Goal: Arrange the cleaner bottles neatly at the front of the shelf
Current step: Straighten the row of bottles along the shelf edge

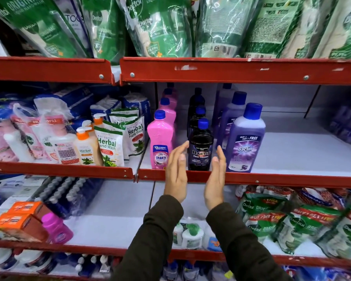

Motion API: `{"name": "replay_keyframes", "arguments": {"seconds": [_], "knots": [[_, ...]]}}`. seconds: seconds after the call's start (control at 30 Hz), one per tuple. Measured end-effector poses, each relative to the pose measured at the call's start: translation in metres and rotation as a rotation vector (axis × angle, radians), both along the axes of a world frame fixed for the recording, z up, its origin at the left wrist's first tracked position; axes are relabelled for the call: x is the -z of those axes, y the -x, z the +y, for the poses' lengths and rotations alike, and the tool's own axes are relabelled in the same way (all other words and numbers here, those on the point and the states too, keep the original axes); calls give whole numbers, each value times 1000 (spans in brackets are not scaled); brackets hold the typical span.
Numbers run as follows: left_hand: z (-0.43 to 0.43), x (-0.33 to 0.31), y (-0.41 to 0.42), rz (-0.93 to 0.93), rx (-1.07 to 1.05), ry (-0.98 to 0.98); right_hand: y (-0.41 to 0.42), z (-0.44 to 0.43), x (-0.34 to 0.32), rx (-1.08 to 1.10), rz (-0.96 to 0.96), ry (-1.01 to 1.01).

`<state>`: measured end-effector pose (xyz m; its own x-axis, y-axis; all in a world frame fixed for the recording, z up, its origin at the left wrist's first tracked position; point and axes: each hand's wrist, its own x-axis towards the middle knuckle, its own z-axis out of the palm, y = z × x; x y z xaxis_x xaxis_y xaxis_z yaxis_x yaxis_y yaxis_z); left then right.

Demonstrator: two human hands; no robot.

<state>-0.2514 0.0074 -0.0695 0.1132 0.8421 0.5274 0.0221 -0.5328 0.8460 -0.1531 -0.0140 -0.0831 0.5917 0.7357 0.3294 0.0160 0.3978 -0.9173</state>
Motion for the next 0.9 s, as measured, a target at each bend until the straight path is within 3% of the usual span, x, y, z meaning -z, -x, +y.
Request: {"name": "replay_keyframes", "arguments": {"seconds": [0.17,0.5,0.57,0.67,0.77,0.9], "knots": [[4,-5,-25,55,86,274,-13,4,-3,-158,3,41],[4,-7,-29,-1,73,277,-26,-9,-3,-302,-83,80],[-4,-7,-37,17,-84,236,-28,-18,-2,-176,-125,41],[-21,-10,-54,-73,-354,12,-43,-35,-1,130,-86,-86],[-32,-13,-81,-59,-191,-71,-76,-39,-11,241,-4,-84],[-34,-23,-120,-58,94,182,-111,-37,-22,59,19,4]]}}
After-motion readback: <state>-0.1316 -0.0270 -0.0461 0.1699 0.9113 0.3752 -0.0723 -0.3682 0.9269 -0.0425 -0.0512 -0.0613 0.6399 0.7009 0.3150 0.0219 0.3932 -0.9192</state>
